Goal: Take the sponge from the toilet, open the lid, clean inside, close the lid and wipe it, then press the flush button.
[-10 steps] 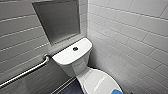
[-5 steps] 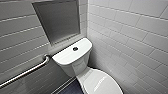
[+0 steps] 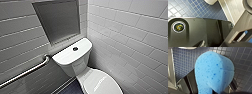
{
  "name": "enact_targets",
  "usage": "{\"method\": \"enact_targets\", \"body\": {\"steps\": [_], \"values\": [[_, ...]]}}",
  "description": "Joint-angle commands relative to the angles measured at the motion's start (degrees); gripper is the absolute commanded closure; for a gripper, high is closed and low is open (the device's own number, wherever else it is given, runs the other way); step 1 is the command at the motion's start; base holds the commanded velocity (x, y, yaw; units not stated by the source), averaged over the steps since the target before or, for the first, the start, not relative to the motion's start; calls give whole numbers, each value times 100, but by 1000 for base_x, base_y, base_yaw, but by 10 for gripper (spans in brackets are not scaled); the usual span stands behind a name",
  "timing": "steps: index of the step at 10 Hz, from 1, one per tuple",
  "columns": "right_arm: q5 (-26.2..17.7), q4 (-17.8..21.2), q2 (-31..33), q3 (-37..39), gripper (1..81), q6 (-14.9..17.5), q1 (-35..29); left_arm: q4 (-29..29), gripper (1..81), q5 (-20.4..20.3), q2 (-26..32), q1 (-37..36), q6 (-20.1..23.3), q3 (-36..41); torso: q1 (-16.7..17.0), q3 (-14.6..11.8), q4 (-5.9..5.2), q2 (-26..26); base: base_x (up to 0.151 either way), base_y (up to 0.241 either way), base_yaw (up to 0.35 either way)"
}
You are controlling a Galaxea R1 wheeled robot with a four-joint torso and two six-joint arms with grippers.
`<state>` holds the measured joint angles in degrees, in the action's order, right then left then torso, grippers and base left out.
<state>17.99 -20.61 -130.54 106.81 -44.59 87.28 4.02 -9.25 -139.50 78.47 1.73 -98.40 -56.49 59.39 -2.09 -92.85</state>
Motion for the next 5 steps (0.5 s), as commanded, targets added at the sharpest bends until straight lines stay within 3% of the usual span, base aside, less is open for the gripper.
{"method": "enact_targets", "body": {"steps": [1, 4, 5], "values": [[599, -820, -457, 873, 811, 3, 715, 28, 10, 380, 386, -318, -261, 522, 0, 0, 0, 0, 0, 0, 0], [670, -988, -573, 1341, 811, 12, 1234, 28, 10, 354, 721, -608, -323, 963, 0, 0, 0, -2, 0, 0, 0], [749, -1207, -625, 1437, 811, 21, 1393, 20, 10, 363, 818, -749, -366, 1156, 0, 0, 0, -2, 0, 0, 0]]}}
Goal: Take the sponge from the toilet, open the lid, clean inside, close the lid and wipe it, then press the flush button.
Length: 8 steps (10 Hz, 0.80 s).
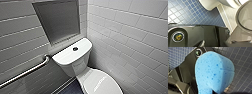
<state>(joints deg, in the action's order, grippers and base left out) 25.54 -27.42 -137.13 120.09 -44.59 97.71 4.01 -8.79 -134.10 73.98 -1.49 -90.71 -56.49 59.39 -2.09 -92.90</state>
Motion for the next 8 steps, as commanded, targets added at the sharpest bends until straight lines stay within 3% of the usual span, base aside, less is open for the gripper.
{"method": "enact_targets", "body": {"steps": [1, 5, 6, 7, 8], "values": [[38, -701, -122, 300, 811, 38, 473, 21, 10, 316, 312, -457, -123, 475, 0, 0, 0, 0, 0, 0, 0], [241, -774, -450, 691, 811, -32, 447, 30, 10, 343, 269, -916, -562, 493, 0, 0, 0, -2, 0, 0, 0], [319, -817, -449, 655, 811, -32, 447, 21, 10, 343, 242, -1039, -616, 493, 0, 0, 417, -2, 0, 0, 0], [425, -888, -432, 629, 811, -32, 447, 12, 10, 352, 181, -1162, -704, 493, 0, 0, 587, -2, 0, 0, 0], [548, -993, -414, 619, 811, -32, 447, 21, 10, 352, 111, -1267, -843, 475, 0, 0, 690, -2, 0, 0, 0]]}}
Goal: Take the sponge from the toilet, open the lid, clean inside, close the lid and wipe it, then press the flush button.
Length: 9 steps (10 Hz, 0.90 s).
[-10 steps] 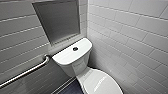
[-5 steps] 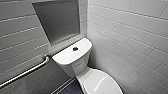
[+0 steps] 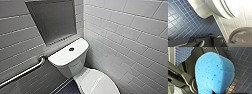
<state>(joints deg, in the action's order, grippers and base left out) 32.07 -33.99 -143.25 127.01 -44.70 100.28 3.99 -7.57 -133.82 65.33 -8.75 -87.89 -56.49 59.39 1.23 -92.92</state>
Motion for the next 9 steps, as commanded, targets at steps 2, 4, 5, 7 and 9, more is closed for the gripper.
{"method": "enact_targets", "body": {"steps": [2, 4, 5, 7, 9], "values": [[-52, -389, 180, -65, 811, -30, 146, 14, 10, 230, -48, -613, -284, 132, 0, 0, 160, 0, 0, 0, 0], [-52, -398, 145, -81, 811, -30, 111, 23, 10, 379, -234, -964, -663, 18, 0, 0, 300, 0, 0, 0, 0], [-52, -398, 136, -55, 811, -30, 103, 23, 10, 555, -391, -1096, -855, -130, 0, 215, 295, 0, 0, 0, 0], [-34, -390, 127, -55, 811, -30, 76, 14, 10, 564, -567, -1342, -979, -211, 0, 213, 295, 0, 0, 0, 0], [-17, -381, 110, -37, 811, -47, 50, 14, 10, 564, -726, -1554, -1129, -211, -2, 302, 295, 2, 0, 0, 0]]}}
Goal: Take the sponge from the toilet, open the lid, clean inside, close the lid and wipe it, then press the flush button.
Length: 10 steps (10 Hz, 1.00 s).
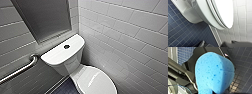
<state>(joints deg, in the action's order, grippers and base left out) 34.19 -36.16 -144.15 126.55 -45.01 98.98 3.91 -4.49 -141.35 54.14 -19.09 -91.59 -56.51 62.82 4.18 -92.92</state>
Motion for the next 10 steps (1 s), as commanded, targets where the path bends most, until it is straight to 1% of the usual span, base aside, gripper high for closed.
{"method": "enact_targets", "body": {"steps": [1, 3, 4, 5, 6, 7, 8, 10], "values": [[-221, -102, 191, 9, 811, -52, 154, 31, 10, 247, -51, -479, -225, 150, 0, -2, 0, 0, 0, 0, 0], [-220, -84, 183, 26, 811, -140, 127, 39, 10, 185, -280, -557, -569, -34, 0, -5, 0, 0, 0, 0, 0], [-211, -93, 182, 70, 811, -149, 127, 39, 10, 159, -403, -575, -674, -114, 0, -2, 0, 2, 0, 0, 0], [-124, -84, 165, 123, 811, -149, 119, 31, 10, 18, -482, -575, -745, -140, 0, -2, 0, 0, 0, 0, 0], [-9, -84, 147, 158, 811, -193, 83, 31, 10, -237, -535, -584, -859, -140, 0, -2, 0, 2, 0, 0, 0], [43, -84, 130, 176, 811, -332, 66, 39, 10, -421, -605, -627, -1008, -157, 0, -2, 0, 2, 0, 0, 0], [52, -93, 130, 211, 811, -438, 57, 39, 10, -552, -701, -663, -1035, -271, 0, -2, 0, 2, 0, 0, 0], [123, -84, 130, 333, 811, -482, 66, 31, 10, -808, -885, -698, -1044, -482, 0, -2, 0, 2, 0, 0, 0]]}}
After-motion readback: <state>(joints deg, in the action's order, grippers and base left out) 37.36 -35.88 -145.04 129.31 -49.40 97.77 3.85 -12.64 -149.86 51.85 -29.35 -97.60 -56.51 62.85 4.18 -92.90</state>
